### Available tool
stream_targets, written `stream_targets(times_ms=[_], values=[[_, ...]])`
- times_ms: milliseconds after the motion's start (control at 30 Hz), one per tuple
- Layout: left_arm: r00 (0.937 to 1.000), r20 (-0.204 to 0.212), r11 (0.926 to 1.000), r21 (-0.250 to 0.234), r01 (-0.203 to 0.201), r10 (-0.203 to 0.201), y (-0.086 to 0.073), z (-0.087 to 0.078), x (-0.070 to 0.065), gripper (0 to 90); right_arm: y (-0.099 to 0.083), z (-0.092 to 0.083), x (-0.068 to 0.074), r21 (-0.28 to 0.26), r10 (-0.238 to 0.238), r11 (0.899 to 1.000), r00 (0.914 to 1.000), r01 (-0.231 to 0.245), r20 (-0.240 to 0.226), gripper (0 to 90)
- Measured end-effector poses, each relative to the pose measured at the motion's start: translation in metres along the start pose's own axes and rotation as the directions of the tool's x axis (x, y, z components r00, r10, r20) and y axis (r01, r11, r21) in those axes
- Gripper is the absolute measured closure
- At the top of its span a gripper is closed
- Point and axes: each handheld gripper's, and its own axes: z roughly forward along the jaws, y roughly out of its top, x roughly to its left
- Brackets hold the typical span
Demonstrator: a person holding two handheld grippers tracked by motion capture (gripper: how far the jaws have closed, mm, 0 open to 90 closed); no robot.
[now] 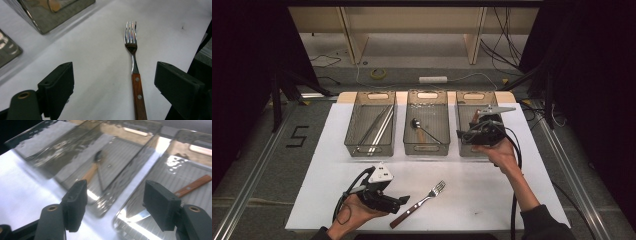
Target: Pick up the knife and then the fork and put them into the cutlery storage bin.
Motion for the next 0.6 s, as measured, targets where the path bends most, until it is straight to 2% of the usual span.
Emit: stream_targets(times_ms=[133,267,600], values=[[1.0000,-0.003,0.9998,0.020,0.002,-0.002,0.001,0.000,-0.001,15.6,-0.017,-0.011,0.012,-0.022,-0.018,1.000,0.9995,0.018,-0.024,34.4],[1.0000,-0.003,0.9992,0.040,0.000,0.000,0.002,0.001,-0.002,15.6,-0.030,-0.020,0.017,-0.041,-0.021,0.999,0.9987,0.019,-0.047,32.9],[1.0000,0.005,0.9949,0.101,-0.004,0.003,0.001,0.005,-0.004,15.7,-0.053,-0.034,0.033,-0.085,-0.034,0.996,0.9964,0.027,-0.078,31.4]])
